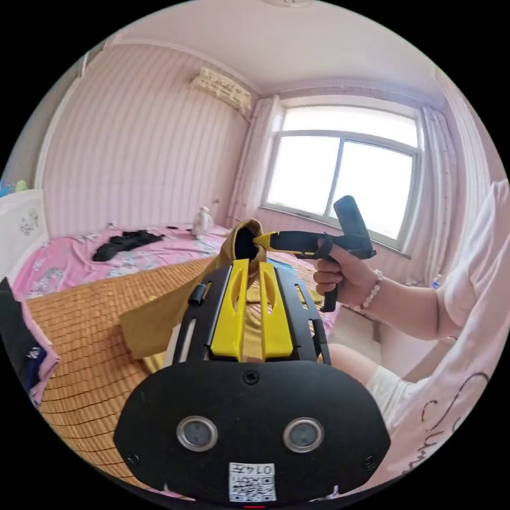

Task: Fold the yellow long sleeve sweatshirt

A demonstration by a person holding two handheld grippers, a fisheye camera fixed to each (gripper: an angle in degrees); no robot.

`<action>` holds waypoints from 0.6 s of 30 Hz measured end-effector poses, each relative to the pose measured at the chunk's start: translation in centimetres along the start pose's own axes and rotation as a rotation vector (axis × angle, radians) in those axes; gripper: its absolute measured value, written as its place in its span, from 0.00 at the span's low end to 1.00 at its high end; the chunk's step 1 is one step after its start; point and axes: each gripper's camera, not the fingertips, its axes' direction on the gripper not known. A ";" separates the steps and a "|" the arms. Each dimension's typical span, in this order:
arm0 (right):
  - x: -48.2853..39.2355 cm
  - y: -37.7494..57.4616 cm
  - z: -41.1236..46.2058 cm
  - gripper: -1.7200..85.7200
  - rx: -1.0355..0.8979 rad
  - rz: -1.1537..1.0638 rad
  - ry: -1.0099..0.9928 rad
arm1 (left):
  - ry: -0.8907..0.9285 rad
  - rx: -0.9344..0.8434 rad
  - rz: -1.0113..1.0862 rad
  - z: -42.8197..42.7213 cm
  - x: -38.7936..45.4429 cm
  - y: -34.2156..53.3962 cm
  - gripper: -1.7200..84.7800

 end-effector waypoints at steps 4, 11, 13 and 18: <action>7.4 7.7 -3.4 0.05 -0.246 0.215 0.340 | 0.336 -0.184 -0.099 9.4 3.6 5.0 0.07; 13.1 10.9 -4.1 0.08 -0.403 0.325 0.368 | 0.204 -0.464 -0.179 15.1 1.2 12.5 0.08; 13.5 9.7 -3.5 0.08 -0.448 0.267 0.403 | 0.096 -0.530 -0.214 15.6 -1.8 13.5 0.08; 15.2 8.6 -4.3 0.09 -0.464 0.237 0.514 | -0.014 -0.586 -0.189 17.9 -4.7 13.0 0.08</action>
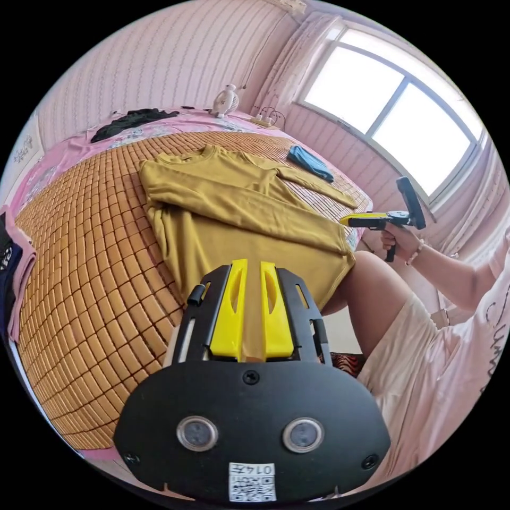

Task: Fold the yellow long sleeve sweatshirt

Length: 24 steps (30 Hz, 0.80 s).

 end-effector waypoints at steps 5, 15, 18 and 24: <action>3.2 -0.1 -1.1 0.10 -0.003 0.066 0.017 | 0.009 -0.077 0.153 4.7 3.6 -3.7 0.08; 22.0 0.7 -7.2 0.18 0.331 0.695 0.289 | -0.061 -0.060 0.136 10.3 3.2 -8.9 0.08; 26.1 0.7 -7.9 0.18 0.363 0.825 0.350 | -0.101 -0.044 0.115 11.8 2.5 -10.6 0.08; 29.2 -1.6 -8.0 0.15 0.238 0.740 0.525 | -0.118 -0.130 0.074 16.0 1.3 -11.7 0.07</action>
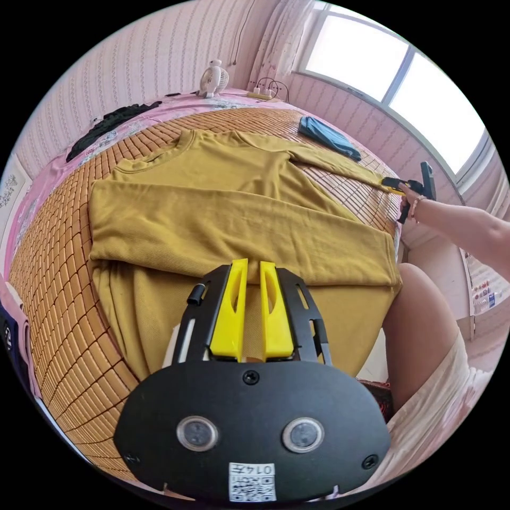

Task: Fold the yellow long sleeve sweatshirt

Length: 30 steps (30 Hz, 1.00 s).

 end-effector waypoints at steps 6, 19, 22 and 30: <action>-1.3 -1.2 -0.8 0.04 -0.093 -0.206 -0.031 | 0.013 -0.028 0.003 0.5 -1.2 0.1 0.06; 1.9 0.6 -8.6 0.02 0.083 -0.150 -0.324 | -0.004 -0.026 -0.002 -0.7 -3.8 2.5 0.05; -1.1 1.2 -12.9 0.02 0.210 -0.248 -0.517 | 0.006 -0.012 -0.018 -1.2 -4.9 3.4 0.04; -14.0 7.4 -31.6 0.03 0.626 -0.690 -1.232 | 0.184 0.208 -0.199 -8.9 -10.8 9.5 0.01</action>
